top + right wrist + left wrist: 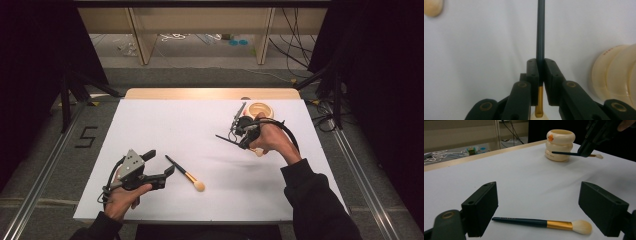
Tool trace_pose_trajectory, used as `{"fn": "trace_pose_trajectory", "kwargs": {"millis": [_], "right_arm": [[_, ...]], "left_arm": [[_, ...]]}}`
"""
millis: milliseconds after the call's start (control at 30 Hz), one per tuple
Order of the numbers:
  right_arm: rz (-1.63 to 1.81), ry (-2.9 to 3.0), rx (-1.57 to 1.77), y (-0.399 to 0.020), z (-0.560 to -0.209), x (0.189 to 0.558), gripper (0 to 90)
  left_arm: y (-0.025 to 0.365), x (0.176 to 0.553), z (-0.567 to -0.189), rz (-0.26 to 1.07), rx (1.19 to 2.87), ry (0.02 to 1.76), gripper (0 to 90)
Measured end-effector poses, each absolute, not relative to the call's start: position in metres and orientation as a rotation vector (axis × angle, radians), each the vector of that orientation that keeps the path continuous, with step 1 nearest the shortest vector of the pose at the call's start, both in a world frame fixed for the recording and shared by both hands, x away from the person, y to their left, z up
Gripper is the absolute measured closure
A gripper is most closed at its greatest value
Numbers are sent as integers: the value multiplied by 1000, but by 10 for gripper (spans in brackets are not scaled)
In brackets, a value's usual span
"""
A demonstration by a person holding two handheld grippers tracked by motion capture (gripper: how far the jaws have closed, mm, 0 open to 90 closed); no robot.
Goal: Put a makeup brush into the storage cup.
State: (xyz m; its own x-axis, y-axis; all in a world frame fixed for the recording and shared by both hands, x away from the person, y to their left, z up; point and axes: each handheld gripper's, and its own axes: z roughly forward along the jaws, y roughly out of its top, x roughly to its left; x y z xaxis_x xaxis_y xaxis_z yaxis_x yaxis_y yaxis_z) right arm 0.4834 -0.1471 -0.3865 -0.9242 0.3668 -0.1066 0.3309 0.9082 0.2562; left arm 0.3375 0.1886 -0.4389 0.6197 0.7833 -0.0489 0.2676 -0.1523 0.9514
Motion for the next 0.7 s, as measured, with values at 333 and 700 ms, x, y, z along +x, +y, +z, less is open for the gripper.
{"fn": "trace_pose_trajectory", "kwargs": {"millis": [333,700], "right_arm": [[360,2925,352,-137,-378,460,830],[368,2945,209,-127,-377,441,830]], "left_arm": [[180,347,-441,484,1793,812,161],[170,353,-443,418,1866,745,164]]}}
